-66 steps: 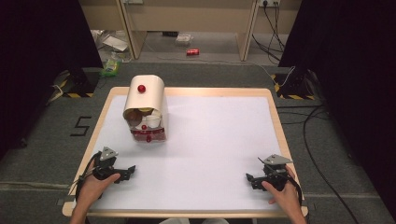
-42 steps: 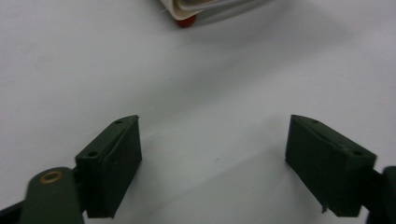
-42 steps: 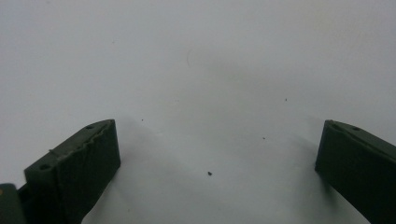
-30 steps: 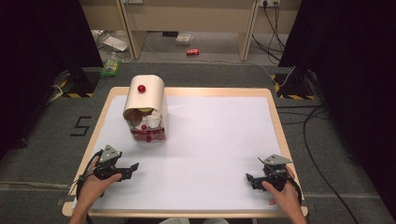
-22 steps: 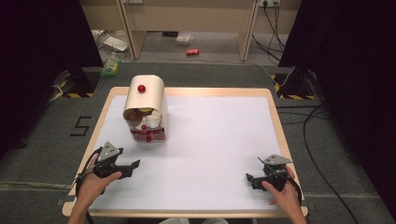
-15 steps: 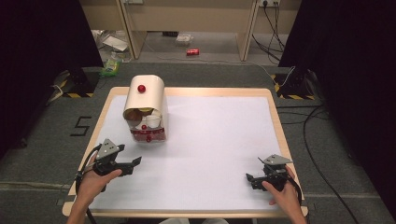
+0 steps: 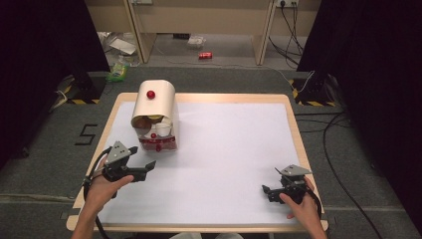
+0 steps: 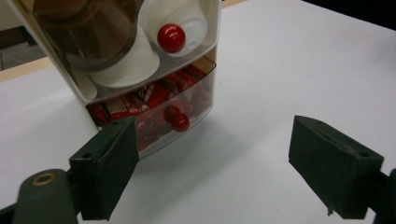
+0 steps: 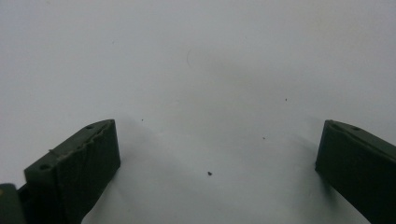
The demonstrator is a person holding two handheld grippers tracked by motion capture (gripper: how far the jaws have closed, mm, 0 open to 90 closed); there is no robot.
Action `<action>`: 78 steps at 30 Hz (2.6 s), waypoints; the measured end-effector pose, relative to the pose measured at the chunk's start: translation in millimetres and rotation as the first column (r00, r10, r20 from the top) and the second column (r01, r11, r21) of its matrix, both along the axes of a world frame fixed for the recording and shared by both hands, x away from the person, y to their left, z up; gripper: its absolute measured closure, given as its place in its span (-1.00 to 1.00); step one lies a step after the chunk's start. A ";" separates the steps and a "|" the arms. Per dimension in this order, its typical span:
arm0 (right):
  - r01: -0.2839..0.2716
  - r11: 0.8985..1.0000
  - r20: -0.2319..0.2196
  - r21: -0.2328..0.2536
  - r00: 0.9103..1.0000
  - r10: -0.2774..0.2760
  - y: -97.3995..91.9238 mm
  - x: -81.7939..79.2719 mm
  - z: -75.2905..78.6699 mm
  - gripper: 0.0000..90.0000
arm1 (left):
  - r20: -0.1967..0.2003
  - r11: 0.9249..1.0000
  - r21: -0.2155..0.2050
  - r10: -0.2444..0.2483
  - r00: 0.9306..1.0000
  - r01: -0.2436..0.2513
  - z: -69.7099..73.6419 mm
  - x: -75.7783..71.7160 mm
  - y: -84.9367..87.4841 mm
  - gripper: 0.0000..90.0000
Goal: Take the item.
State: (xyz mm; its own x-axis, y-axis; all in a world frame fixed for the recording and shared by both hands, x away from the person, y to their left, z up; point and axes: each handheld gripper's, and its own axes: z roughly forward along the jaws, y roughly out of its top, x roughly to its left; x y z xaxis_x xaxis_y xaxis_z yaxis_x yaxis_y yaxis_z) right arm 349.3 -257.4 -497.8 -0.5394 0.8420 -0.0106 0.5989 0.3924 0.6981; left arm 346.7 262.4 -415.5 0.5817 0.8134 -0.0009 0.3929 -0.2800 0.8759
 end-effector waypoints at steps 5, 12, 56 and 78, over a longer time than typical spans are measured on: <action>0.000 1.000 0.000 0.000 1.000 0.000 0.0 0.0 0.0 -0.99 | 0.019 1.000 -0.008 -0.012 1.000 0.012 9.0 3.6 -5.4 -0.65; 0.000 1.000 0.000 0.000 1.000 0.000 0.0 0.0 0.0 -0.99 | 0.042 1.000 -0.014 -0.027 0.999 0.027 21.0 5.9 -12.0 -0.65; 0.000 1.000 -0.001 0.001 1.000 0.000 0.0 0.0 0.0 -0.99 | 0.032 0.998 0.045 -0.044 0.998 0.043 43.0 57.7 -32.4 -0.67; 0.003 1.000 -0.002 0.002 1.000 -0.003 0.2 -0.3 0.0 -0.99 | 0.006 0.996 0.025 -0.082 0.997 0.082 40.4 26.9 -30.1 -0.65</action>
